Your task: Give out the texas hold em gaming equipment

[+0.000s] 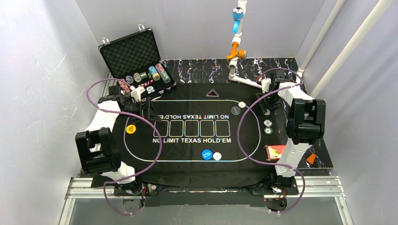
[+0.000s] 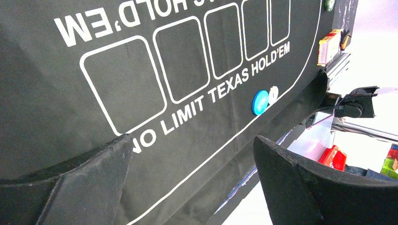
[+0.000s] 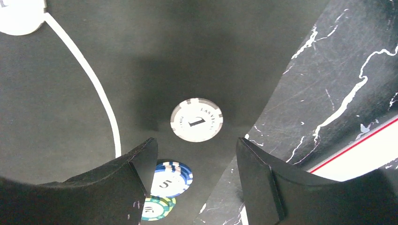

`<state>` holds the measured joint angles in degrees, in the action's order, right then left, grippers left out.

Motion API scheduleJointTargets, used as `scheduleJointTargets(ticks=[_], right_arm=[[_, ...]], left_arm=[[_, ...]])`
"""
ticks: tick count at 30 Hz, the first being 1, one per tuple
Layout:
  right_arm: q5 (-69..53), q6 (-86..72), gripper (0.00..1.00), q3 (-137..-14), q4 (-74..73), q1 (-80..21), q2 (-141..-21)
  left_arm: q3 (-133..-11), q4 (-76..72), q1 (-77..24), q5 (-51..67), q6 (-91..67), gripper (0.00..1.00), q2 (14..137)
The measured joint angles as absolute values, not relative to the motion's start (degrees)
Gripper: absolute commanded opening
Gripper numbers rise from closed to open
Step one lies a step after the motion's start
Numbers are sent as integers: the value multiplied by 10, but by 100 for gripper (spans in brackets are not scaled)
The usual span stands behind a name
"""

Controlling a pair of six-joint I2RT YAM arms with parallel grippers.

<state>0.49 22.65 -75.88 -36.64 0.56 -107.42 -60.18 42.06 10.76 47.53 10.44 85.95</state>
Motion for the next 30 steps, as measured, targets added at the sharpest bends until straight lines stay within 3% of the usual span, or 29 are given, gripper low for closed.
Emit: scheduleJointTargets(ticks=[30], right_arm=[[-20, 225, 59, -788, -374, 18, -1123]], left_arm=[[-602, 420, 111, 471, 104, 99, 861]])
